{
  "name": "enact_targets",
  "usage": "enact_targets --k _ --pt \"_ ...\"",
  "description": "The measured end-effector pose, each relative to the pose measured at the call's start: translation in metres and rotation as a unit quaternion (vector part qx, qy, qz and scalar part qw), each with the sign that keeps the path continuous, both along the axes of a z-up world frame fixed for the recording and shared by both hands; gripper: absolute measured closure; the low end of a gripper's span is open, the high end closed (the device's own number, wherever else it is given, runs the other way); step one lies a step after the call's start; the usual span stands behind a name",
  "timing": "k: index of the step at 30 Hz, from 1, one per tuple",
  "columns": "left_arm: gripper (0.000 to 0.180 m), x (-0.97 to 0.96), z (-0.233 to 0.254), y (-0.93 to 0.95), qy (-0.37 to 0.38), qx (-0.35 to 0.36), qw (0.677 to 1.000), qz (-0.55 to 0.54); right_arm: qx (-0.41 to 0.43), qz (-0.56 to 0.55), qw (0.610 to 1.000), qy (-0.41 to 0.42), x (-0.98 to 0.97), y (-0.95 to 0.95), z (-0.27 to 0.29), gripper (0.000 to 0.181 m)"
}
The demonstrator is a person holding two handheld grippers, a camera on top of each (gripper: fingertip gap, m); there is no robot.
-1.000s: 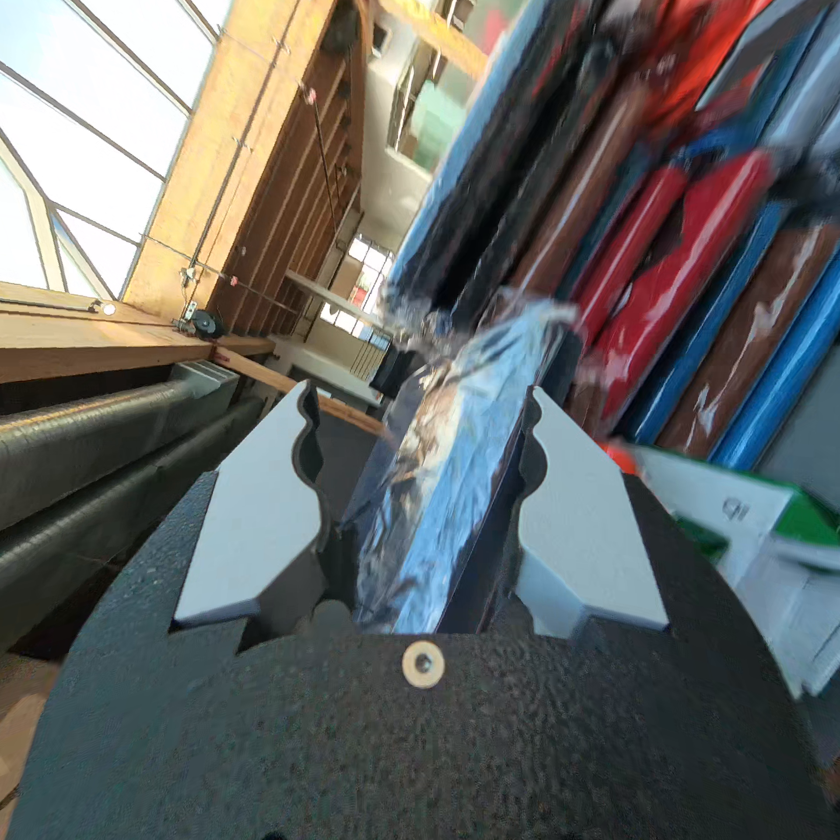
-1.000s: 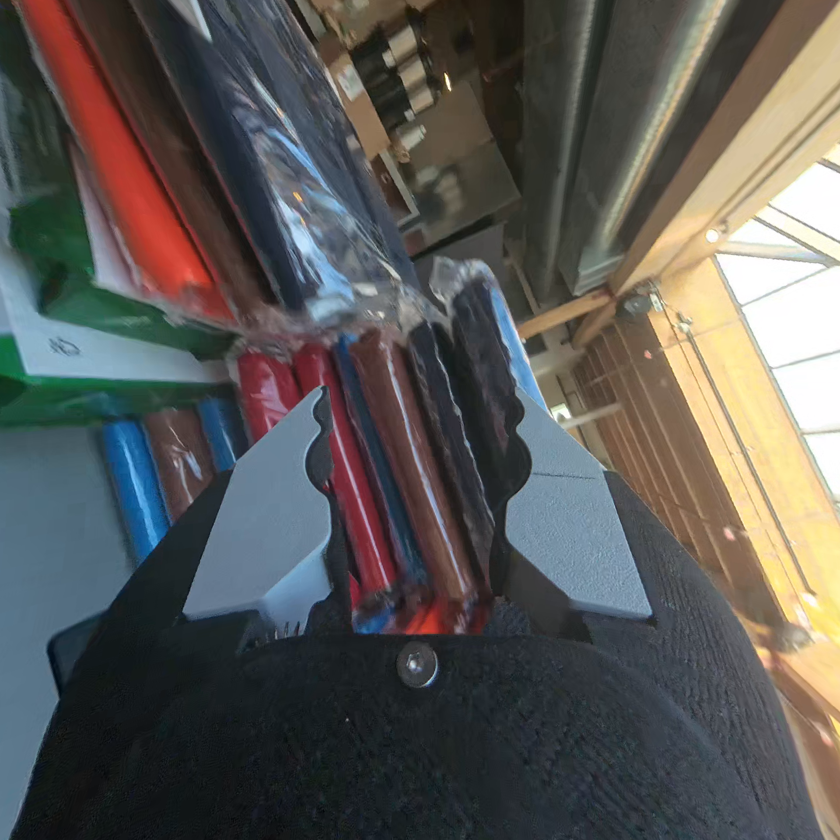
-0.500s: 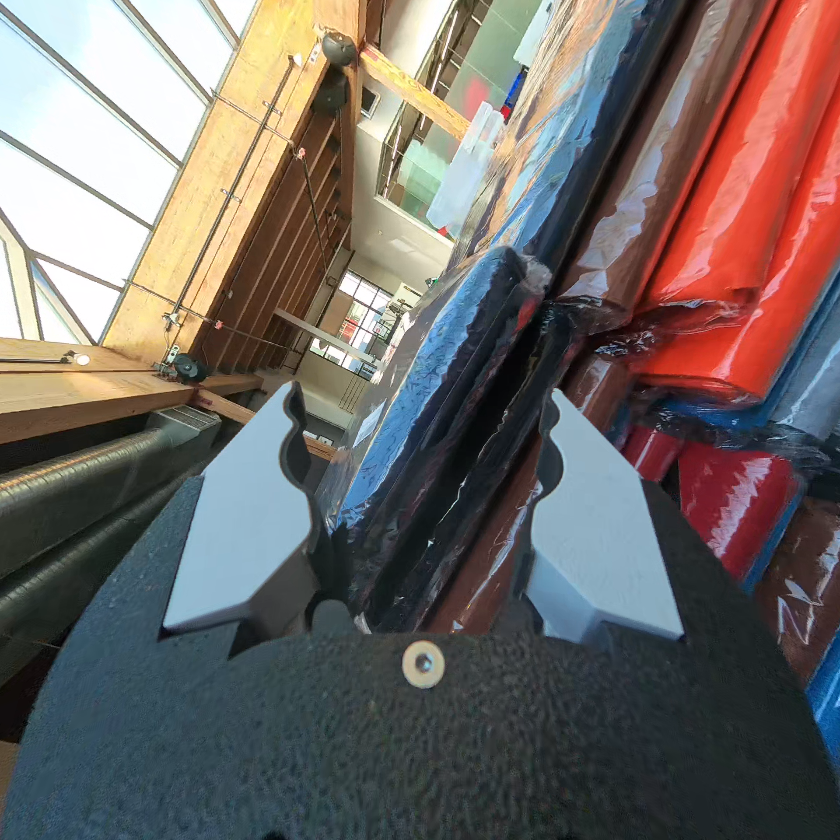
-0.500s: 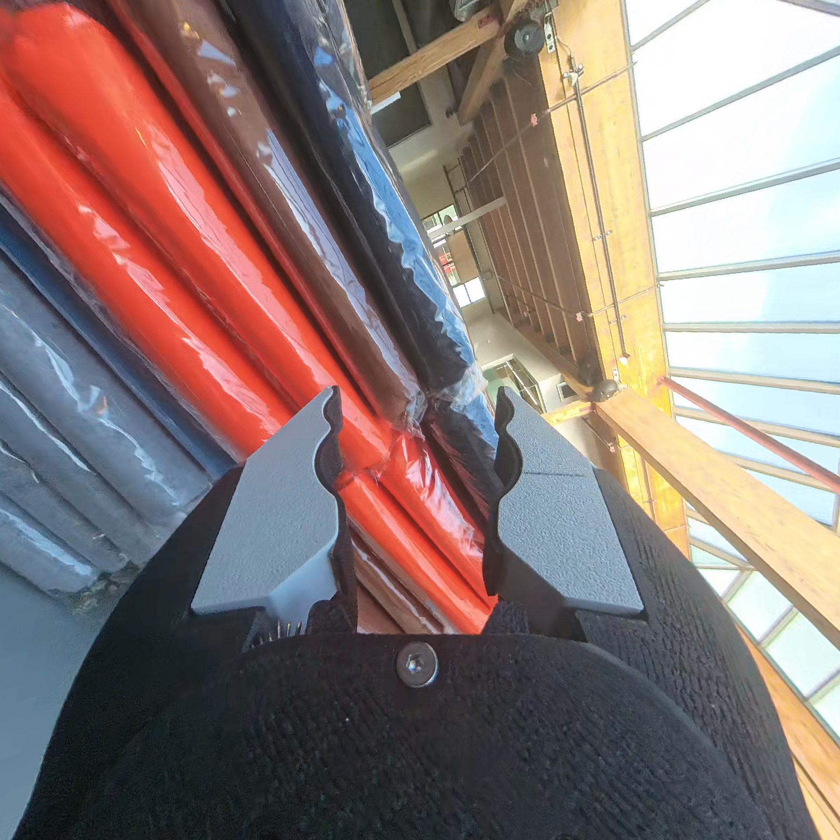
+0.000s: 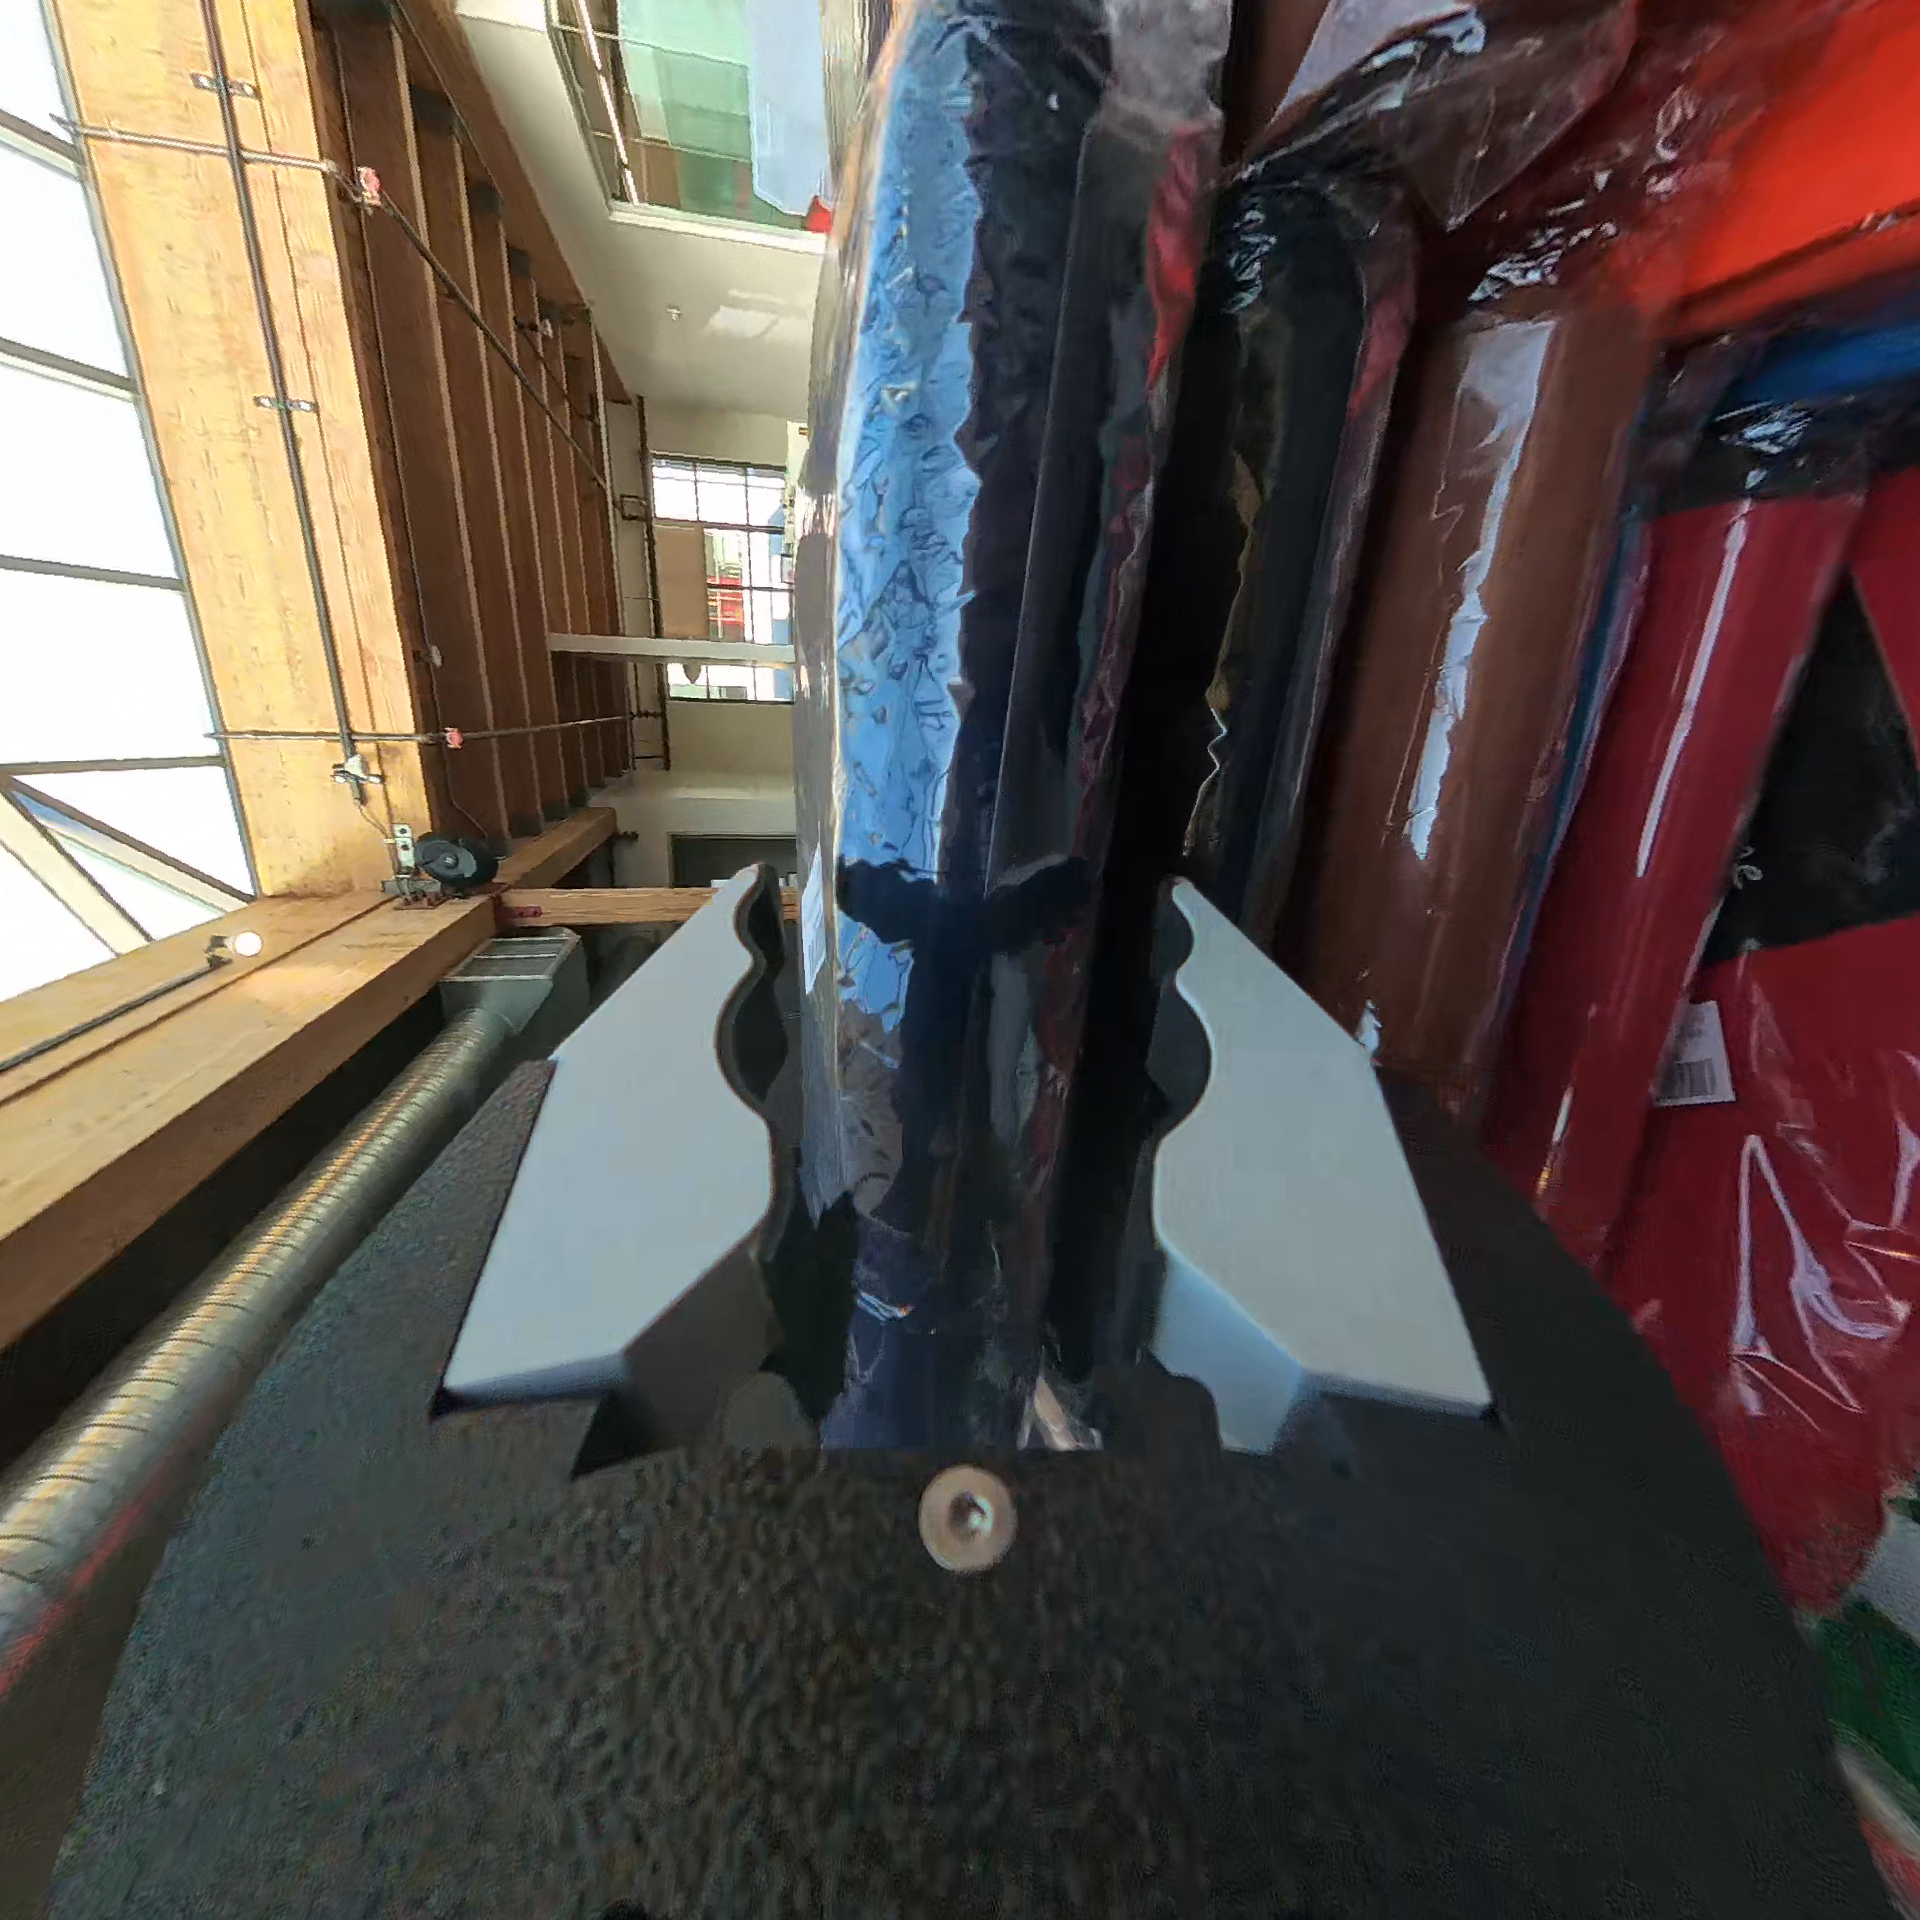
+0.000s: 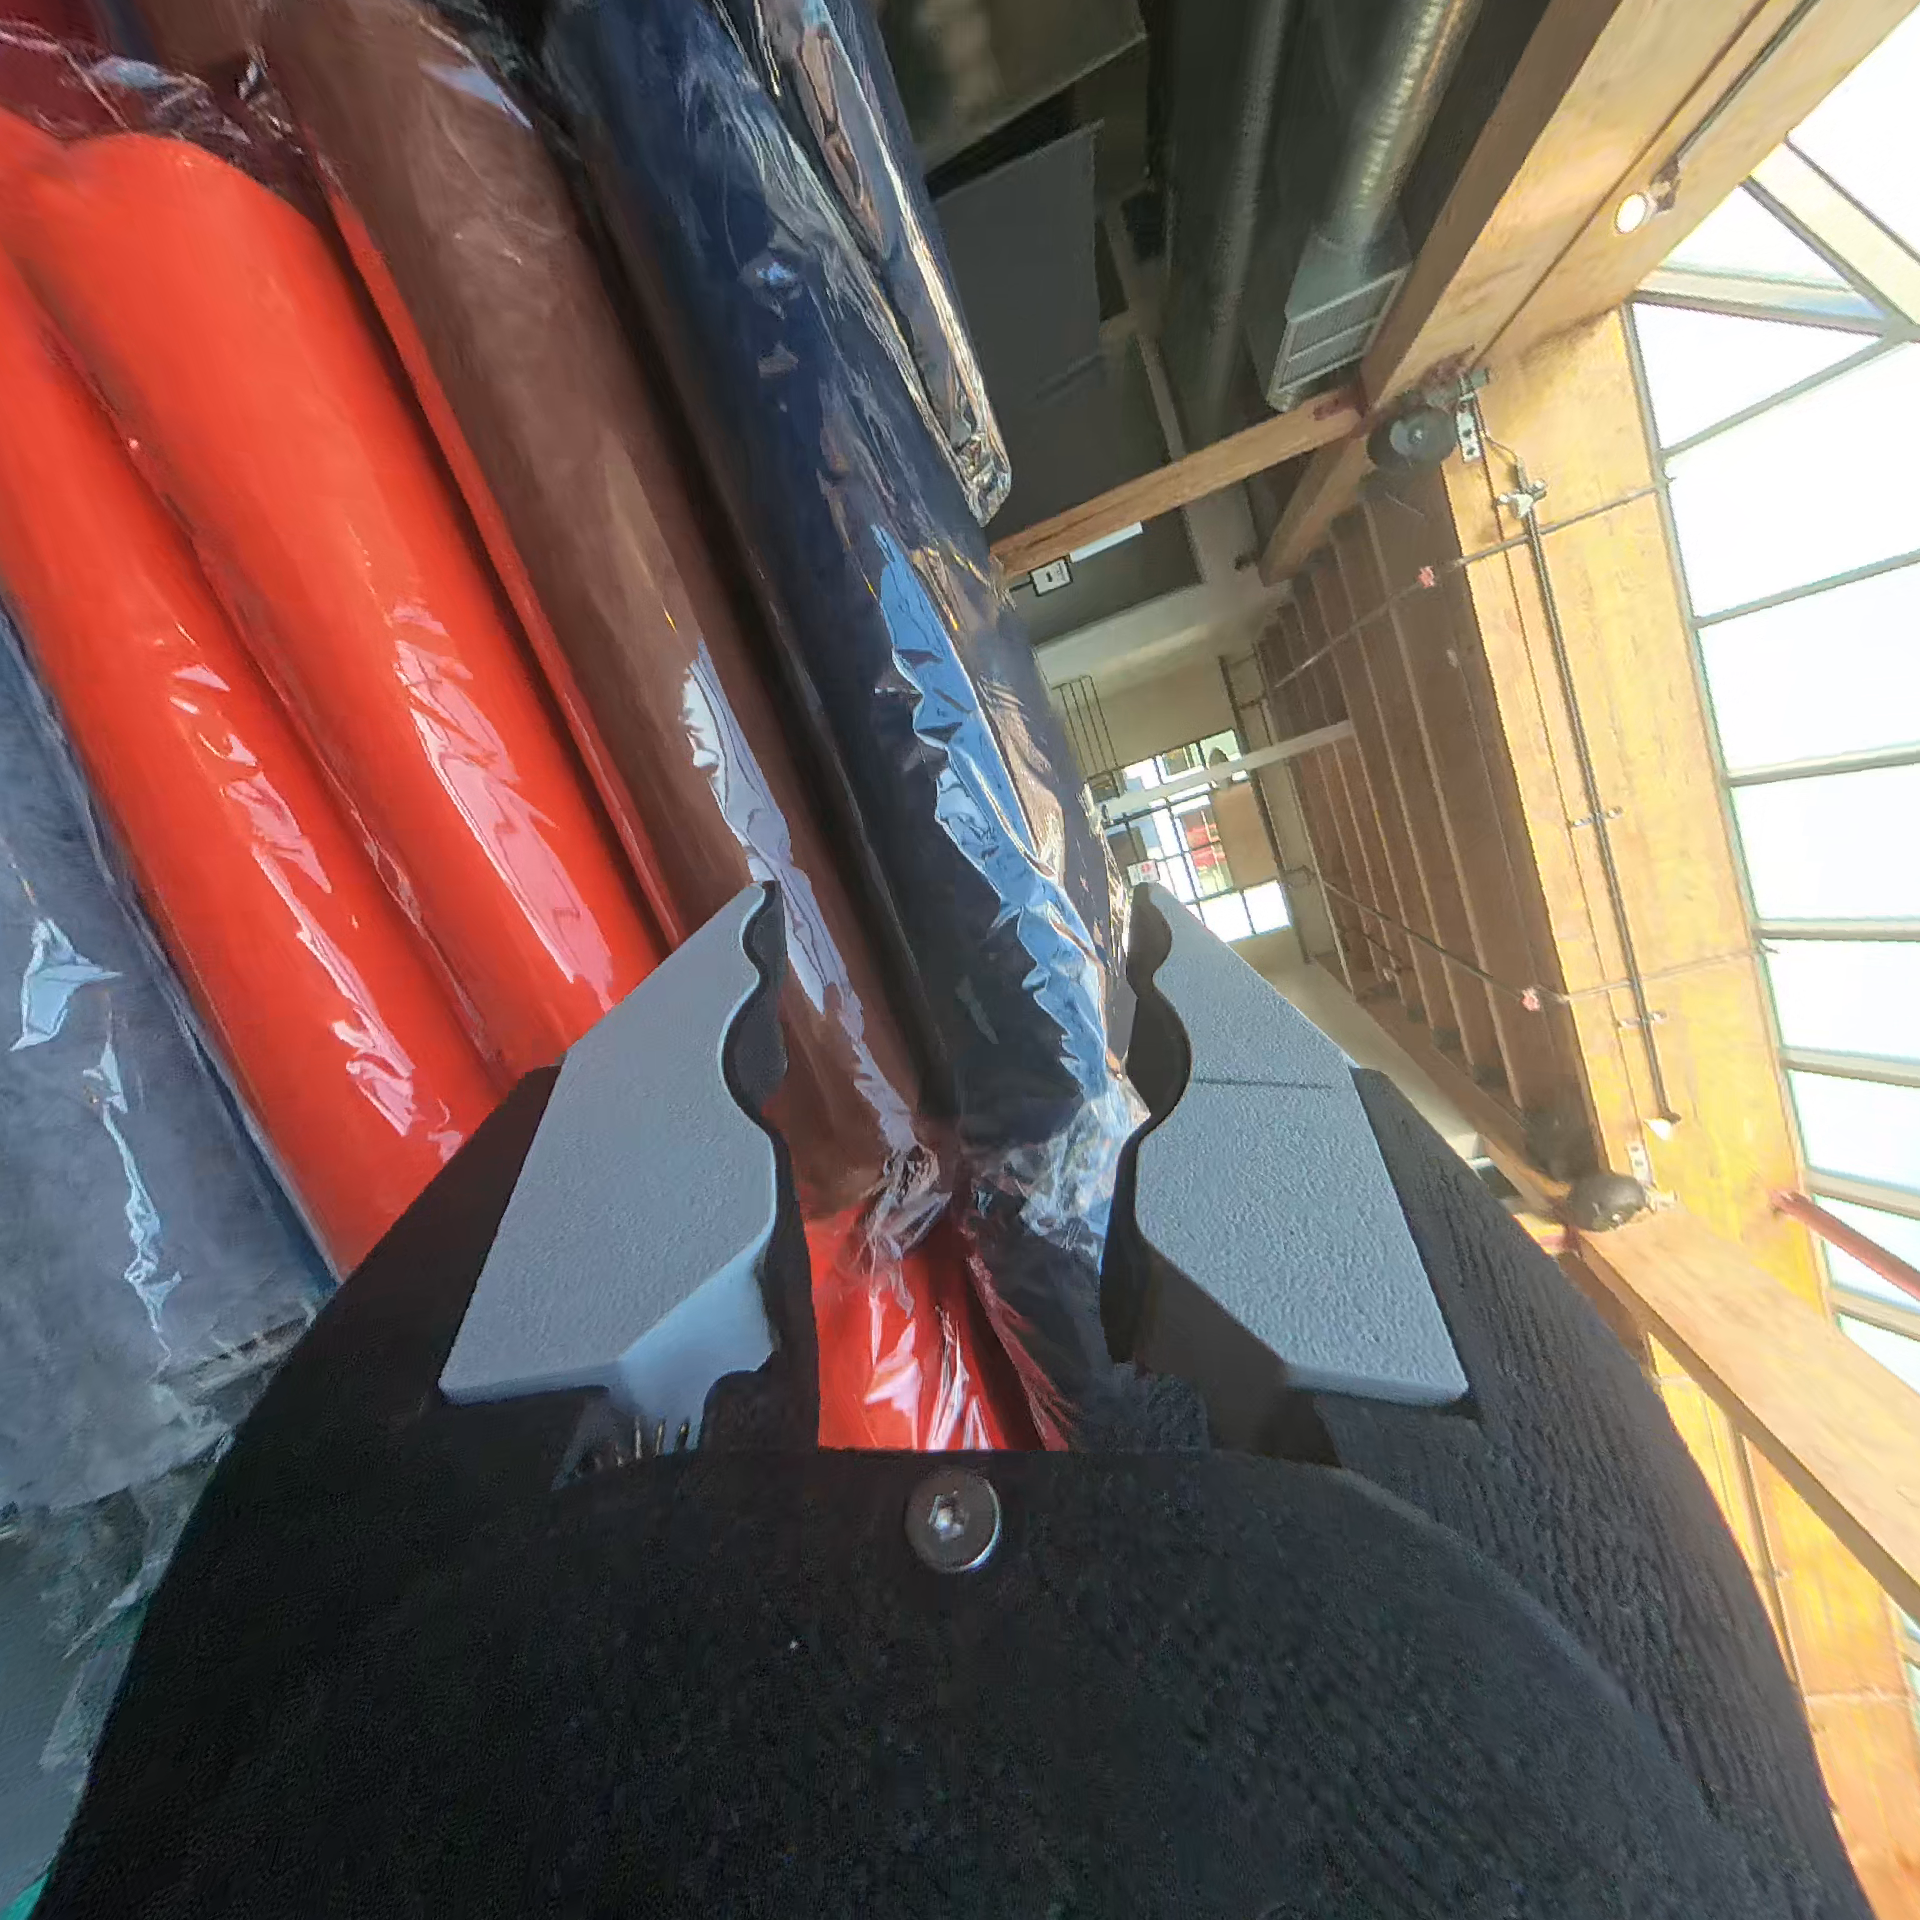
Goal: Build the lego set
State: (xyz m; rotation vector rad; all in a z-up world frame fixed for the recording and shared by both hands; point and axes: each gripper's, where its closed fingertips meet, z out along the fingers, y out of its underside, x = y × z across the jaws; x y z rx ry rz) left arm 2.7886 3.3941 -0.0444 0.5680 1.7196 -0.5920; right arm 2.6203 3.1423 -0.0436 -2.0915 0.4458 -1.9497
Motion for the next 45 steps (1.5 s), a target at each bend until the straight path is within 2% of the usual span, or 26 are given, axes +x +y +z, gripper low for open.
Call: enact_targets --k 3,10,14,19,20,21,23,33,39,45 --pt "0.124 0.008 -0.002 -0.004 -0.061 0.018 0.998 0.009 -0.012 0.027 1.0 0.006 0.011 0.016 0.002 0.116" --pt "0.126 0.013 0.001 -0.004 -0.114 0.002 0.992 0.051 -0.028 0.131 0.991 0.017 0.039 0.1 0.0 0.116" --pt "0.132 0.012 0.012 0.002 -0.123 -0.02 0.99 0.061 -0.092 0.152 0.984 -0.012 0.078 0.158 0.003 0.112" --pt "0.133 0.002 0.032 0.016 -0.146 -0.025 0.988 0.039 -0.175 0.108 0.977 -0.064 0.145 0.189 0.026 0.1" --pt "0.133 0.001 0.037 0.021 -0.152 -0.029 0.987 0.038 -0.176 0.112 0.976 -0.068 0.151 0.195 0.029 0.104" --pt "0.133 0.0 0.044 0.029 -0.162 -0.03 0.985 0.042 -0.18 0.125 0.973 -0.073 0.152 0.204 0.031 0.117" --pt "0.134 -0.003 0.054 0.043 -0.182 -0.026 0.982 0.041 -0.181 0.136 0.969 -0.099 0.15 0.219 0.04 0.122" --pt "0.131 -0.023 0.102 0.162 -0.268 -0.015 0.958 0.103 -0.156 0.166 0.954 -0.197 0.144 0.33 0.09 0.127" --pt "0.129 -0.014 0.073 0.25 -0.254 0.011 0.957 0.142 -0.14 0.203 0.953 -0.176 0.165 0.418 0.071 0.126" --pt "0.127 0.002 0.008 0.292 -0.169 0.017 0.977 0.13 -0.133 0.215 0.963 -0.088 0.197 0.466 0.016 0.121"
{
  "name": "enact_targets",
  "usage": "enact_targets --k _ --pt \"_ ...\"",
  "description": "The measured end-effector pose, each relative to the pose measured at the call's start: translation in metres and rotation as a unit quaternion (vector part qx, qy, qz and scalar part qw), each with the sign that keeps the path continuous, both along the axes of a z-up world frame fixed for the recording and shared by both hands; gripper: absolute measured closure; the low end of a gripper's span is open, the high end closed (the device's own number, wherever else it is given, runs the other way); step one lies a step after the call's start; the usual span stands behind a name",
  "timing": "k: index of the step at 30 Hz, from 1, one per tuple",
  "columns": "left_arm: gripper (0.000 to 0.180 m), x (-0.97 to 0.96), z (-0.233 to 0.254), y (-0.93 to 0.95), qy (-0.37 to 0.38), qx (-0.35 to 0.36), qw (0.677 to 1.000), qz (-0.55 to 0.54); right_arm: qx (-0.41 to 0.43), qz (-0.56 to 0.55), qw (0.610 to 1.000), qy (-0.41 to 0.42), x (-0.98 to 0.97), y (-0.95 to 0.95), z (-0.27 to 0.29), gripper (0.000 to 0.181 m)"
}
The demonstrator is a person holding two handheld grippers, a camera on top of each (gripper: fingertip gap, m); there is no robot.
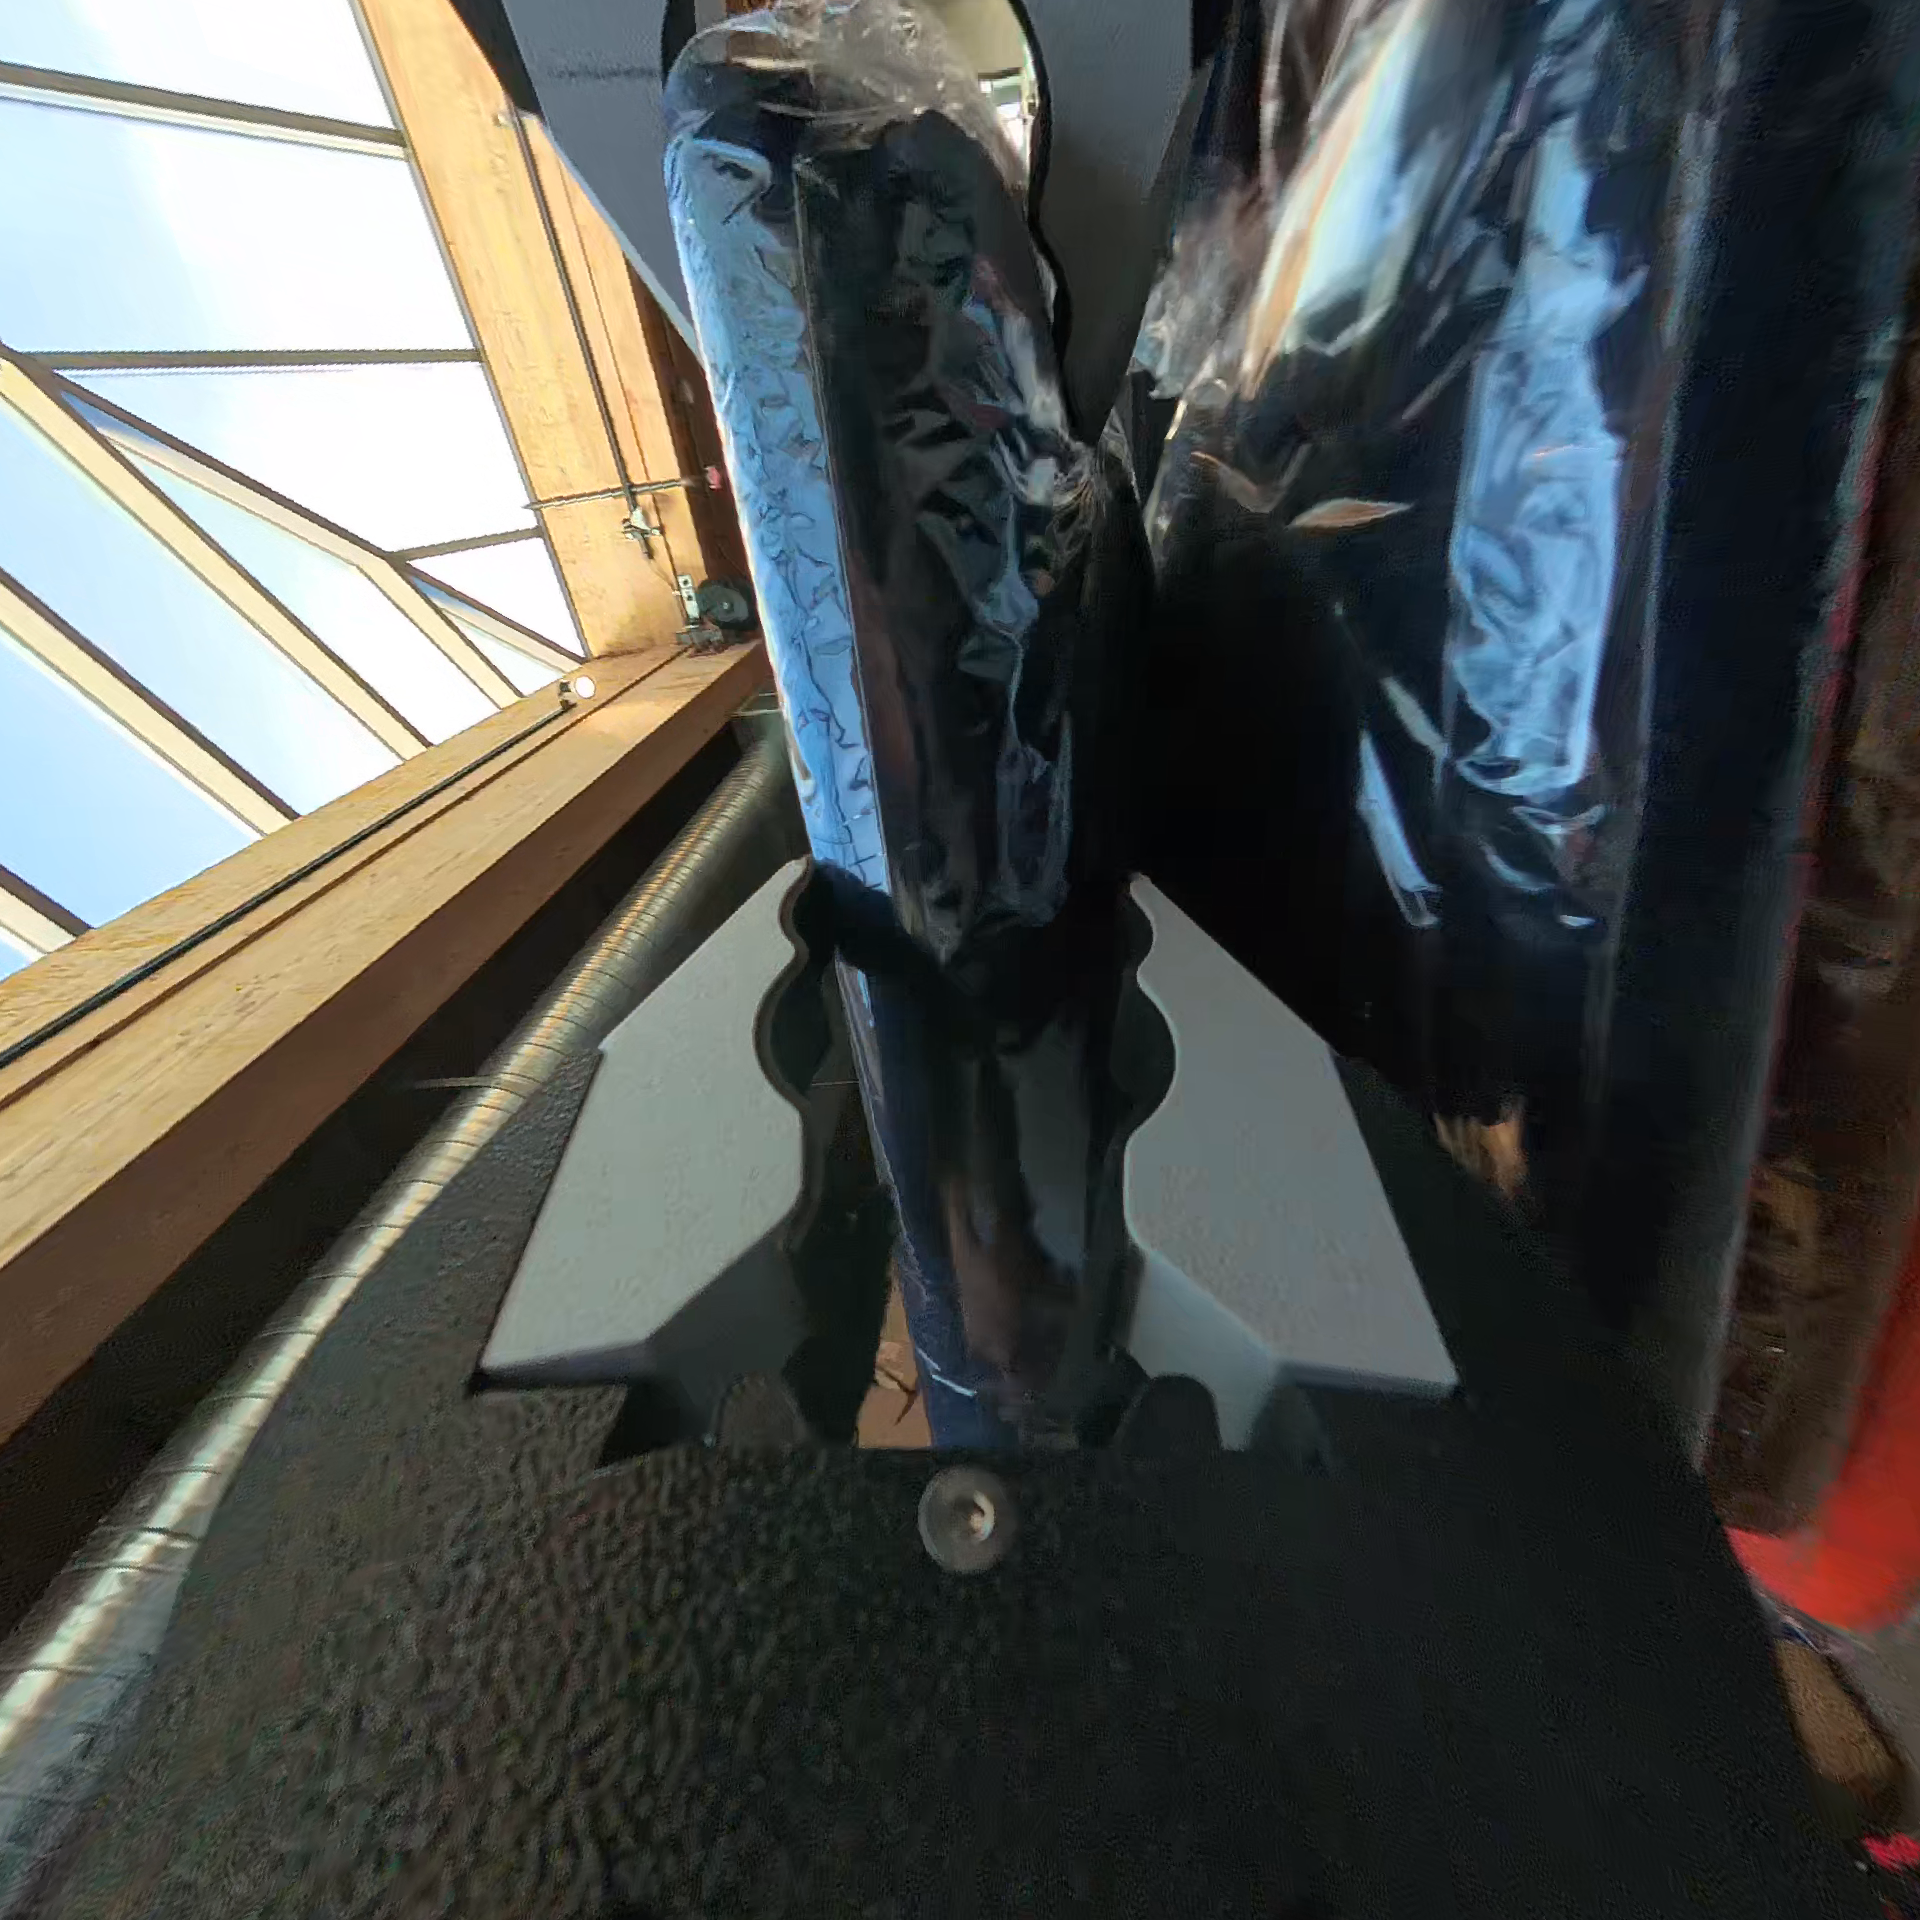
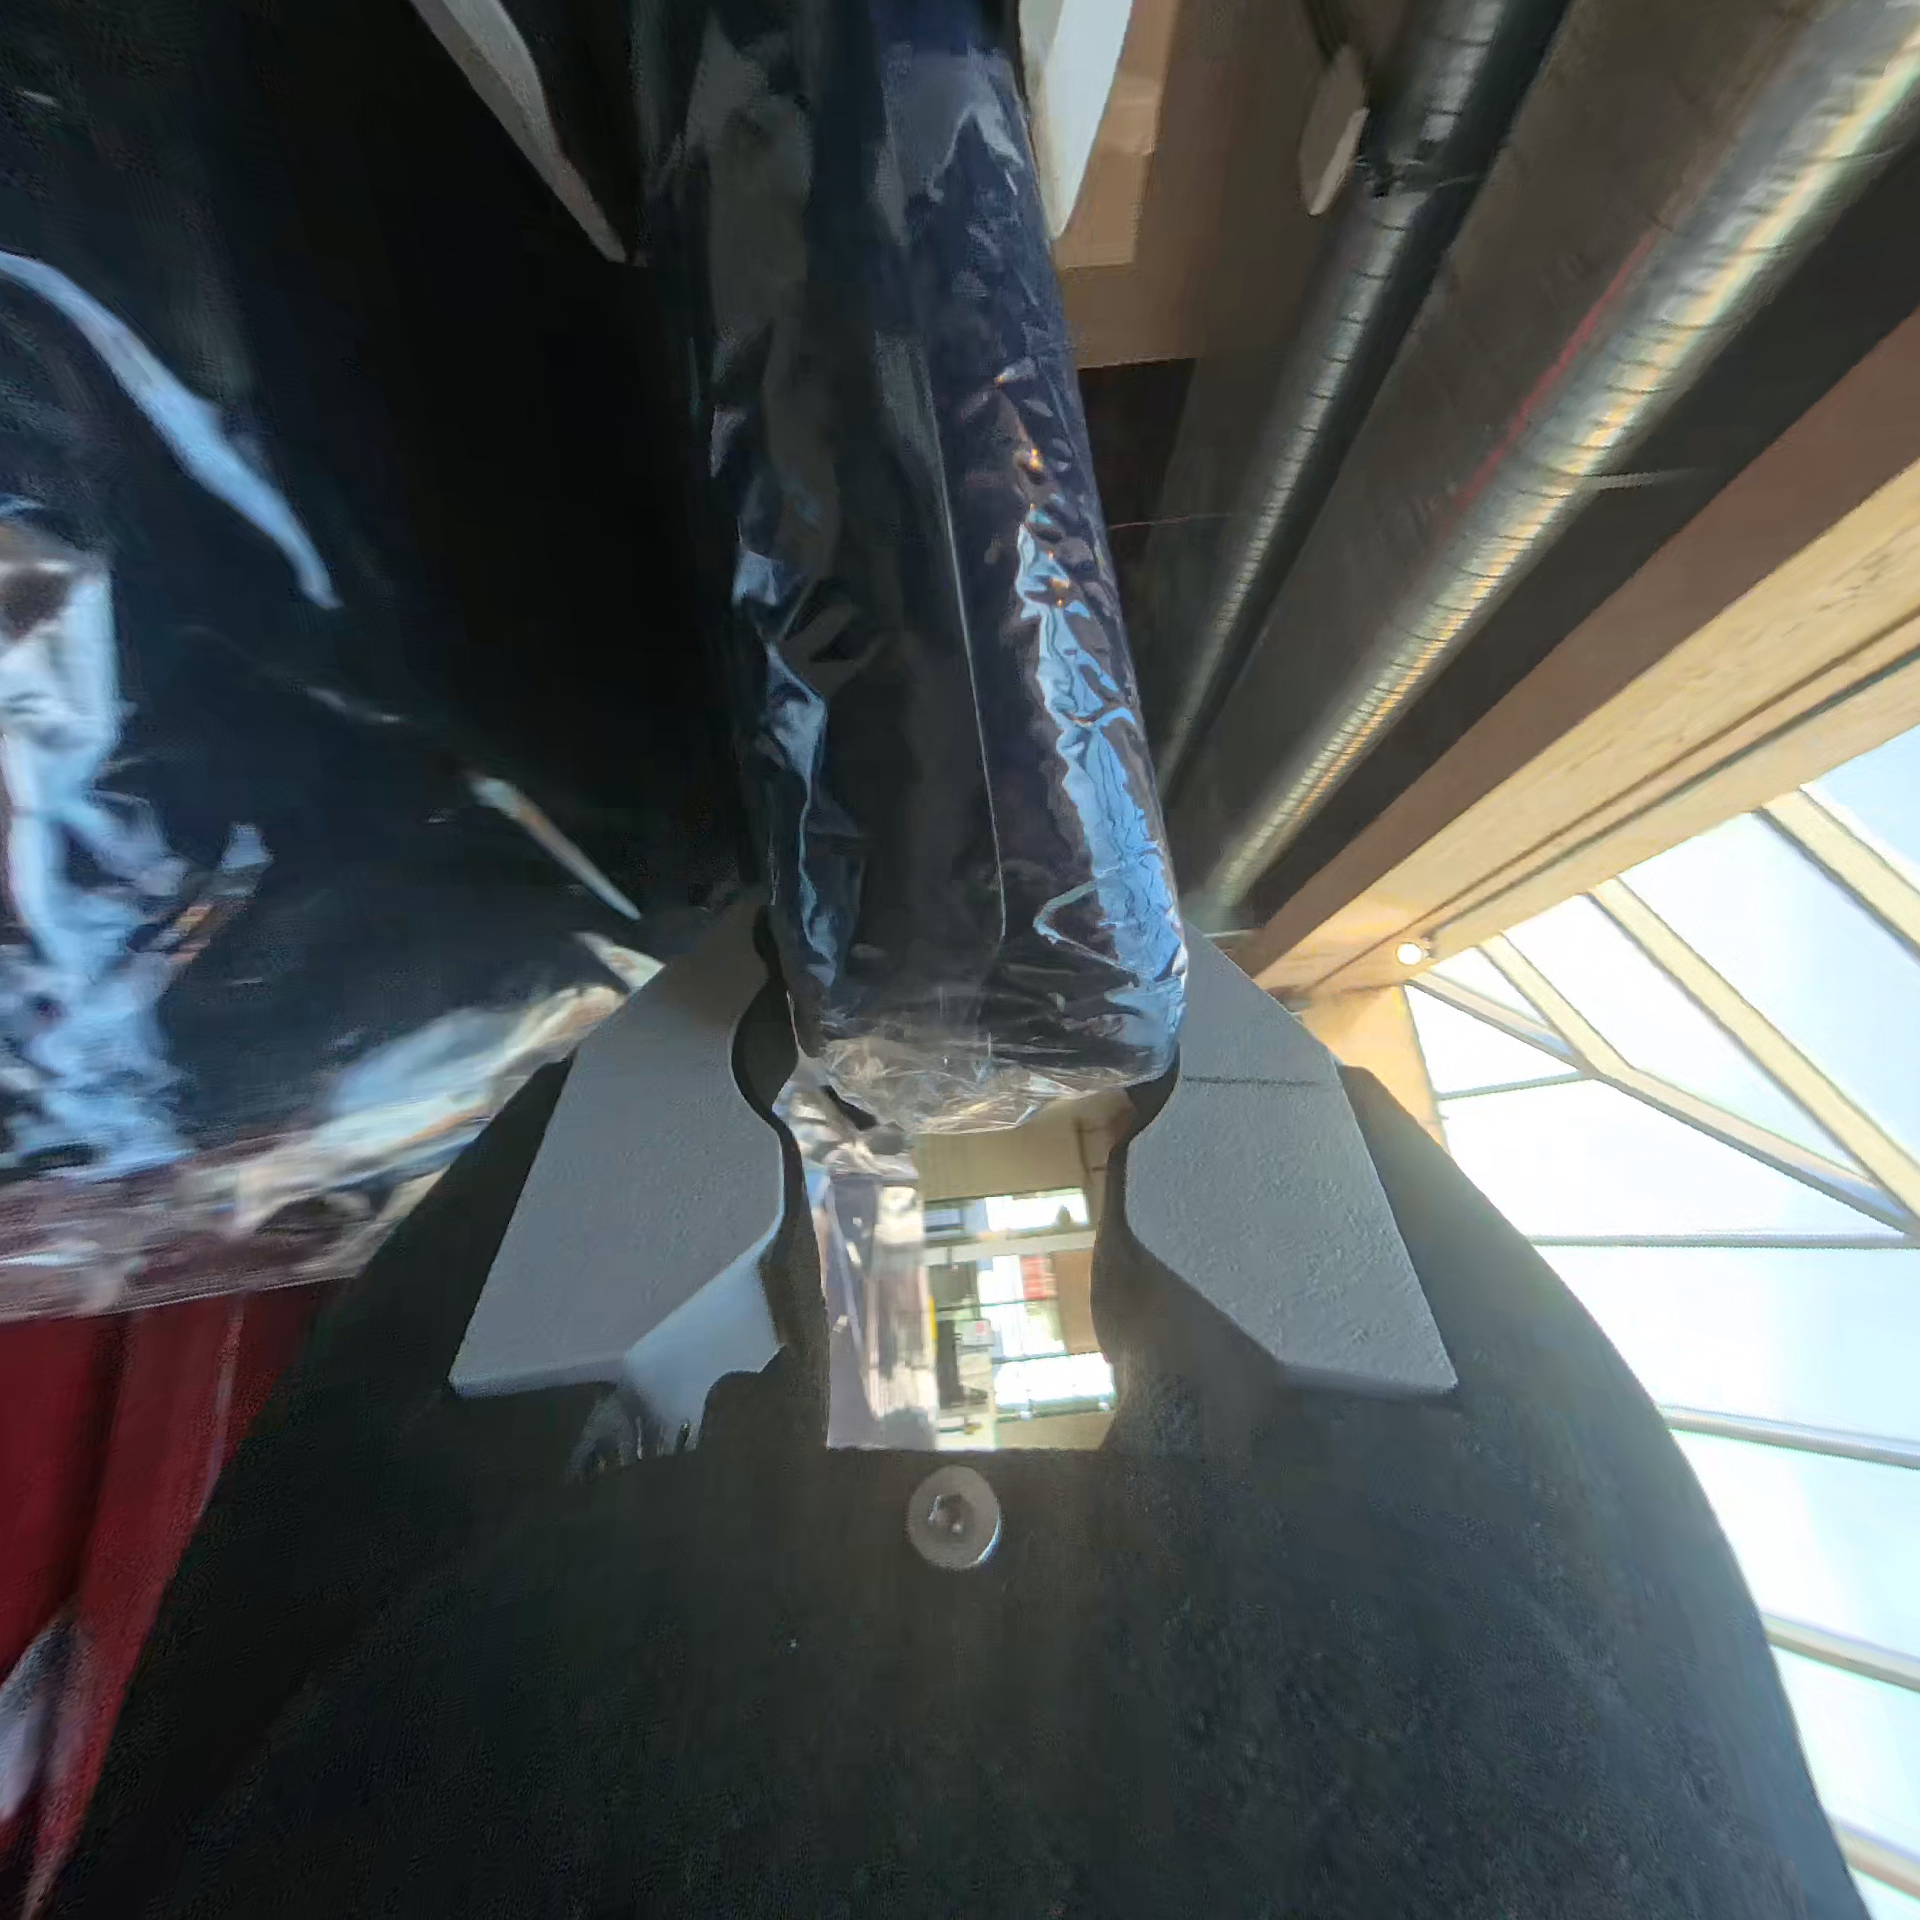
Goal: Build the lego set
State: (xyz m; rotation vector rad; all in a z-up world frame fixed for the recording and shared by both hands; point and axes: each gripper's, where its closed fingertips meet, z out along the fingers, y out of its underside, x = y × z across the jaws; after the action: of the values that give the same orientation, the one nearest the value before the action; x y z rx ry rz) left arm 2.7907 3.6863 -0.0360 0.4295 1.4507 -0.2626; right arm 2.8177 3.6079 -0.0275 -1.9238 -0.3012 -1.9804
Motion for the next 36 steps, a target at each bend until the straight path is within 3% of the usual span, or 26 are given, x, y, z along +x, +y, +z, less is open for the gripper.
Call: enact_targets --k 4,8,12,17,22,31,36 --pt "0.126 0.001 -0.018 0.007 0.04 -0.007 0.999 0.002 -0.032 -0.011 0.998 0.048 -0.001 0.007 -0.03 0.12" --pt "0.109 -0.03 -0.002 -0.013 0.103 -0.122 0.982 -0.096 0.019 -0.013 0.994 0.103 -0.03 -0.004 -0.035 0.1" --pt "0.096 -0.09 0.02 -0.047 0.149 -0.201 0.944 -0.213 0.057 -0.018 0.994 0.092 -0.07 -0.034 -0.032 0.099" --pt "0.104 -0.159 0.021 -0.128 0.172 -0.208 0.899 -0.344 0.08 -0.088 0.991 0.056 -0.114 -0.112 -0.03 0.106" --pt "0.104 -0.164 0.016 -0.22 0.217 -0.212 0.876 -0.376 0.099 -0.19 0.976 0.043 -0.154 -0.228 -0.033 0.11" --pt "0.103 -0.13 0.008 -0.413 0.233 -0.175 0.895 -0.338 0.122 -0.291 0.949 0.026 -0.199 -0.412 -0.023 0.114" --pt "0.099 -0.097 0.0 -0.479 0.226 -0.115 0.932 -0.259 0.091 -0.283 0.953 0.062 -0.178 -0.461 -0.021 0.114"
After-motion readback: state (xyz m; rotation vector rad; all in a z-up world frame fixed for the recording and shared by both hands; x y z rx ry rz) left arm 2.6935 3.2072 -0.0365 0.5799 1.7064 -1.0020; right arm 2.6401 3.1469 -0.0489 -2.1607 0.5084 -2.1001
